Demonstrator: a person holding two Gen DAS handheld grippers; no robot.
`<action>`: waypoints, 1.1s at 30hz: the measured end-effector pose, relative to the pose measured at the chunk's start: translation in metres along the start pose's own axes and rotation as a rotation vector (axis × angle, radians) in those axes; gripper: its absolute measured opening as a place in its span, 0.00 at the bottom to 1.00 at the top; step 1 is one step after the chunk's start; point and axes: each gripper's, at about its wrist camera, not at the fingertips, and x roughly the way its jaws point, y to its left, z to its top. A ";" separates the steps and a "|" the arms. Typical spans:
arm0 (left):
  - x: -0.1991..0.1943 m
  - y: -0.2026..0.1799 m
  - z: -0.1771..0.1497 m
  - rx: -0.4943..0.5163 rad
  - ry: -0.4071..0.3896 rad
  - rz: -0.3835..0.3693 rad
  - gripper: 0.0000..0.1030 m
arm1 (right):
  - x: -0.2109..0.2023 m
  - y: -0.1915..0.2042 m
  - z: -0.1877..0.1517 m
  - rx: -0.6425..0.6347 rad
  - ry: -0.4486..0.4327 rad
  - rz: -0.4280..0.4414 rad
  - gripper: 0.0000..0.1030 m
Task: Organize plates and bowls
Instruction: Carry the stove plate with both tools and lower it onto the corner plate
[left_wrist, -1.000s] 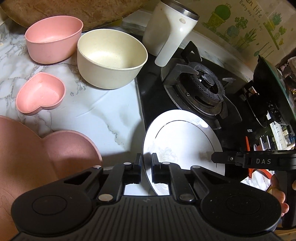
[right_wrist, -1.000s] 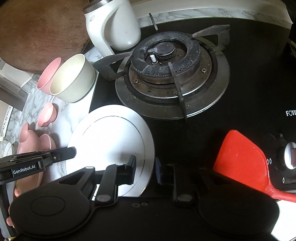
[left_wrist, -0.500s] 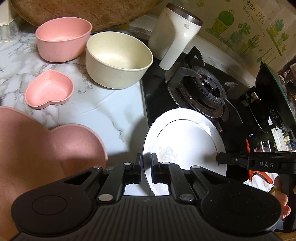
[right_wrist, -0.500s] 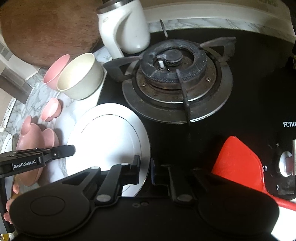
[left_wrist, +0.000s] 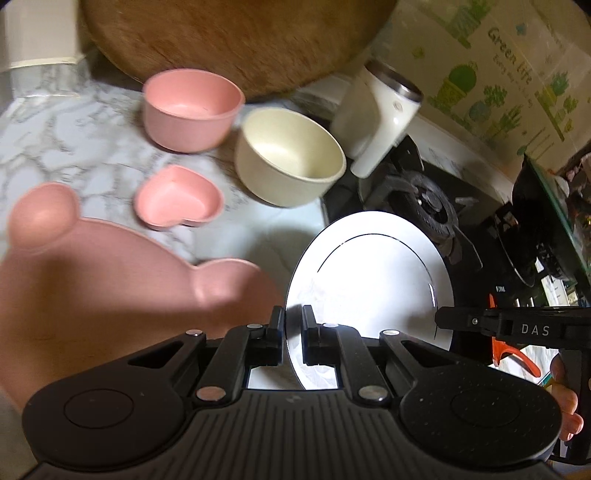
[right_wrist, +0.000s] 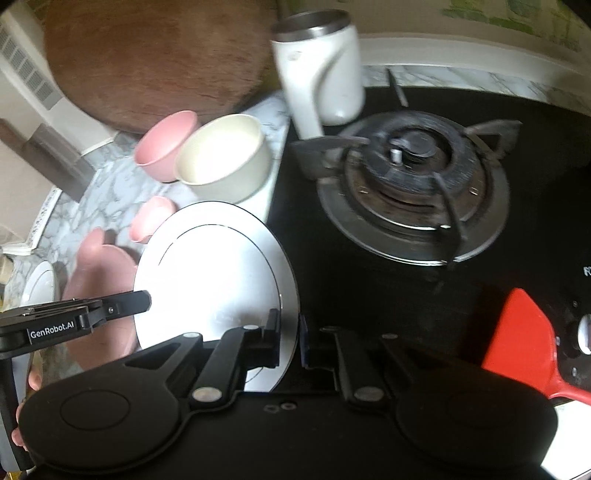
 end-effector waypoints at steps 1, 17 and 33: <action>-0.004 0.004 0.000 -0.004 -0.004 0.001 0.08 | 0.001 0.005 0.001 -0.008 -0.001 0.004 0.10; -0.086 0.093 -0.010 -0.130 -0.118 0.110 0.08 | 0.037 0.111 0.018 -0.147 0.026 0.115 0.10; -0.160 0.198 -0.044 -0.293 -0.206 0.249 0.08 | 0.081 0.239 0.018 -0.311 0.074 0.221 0.10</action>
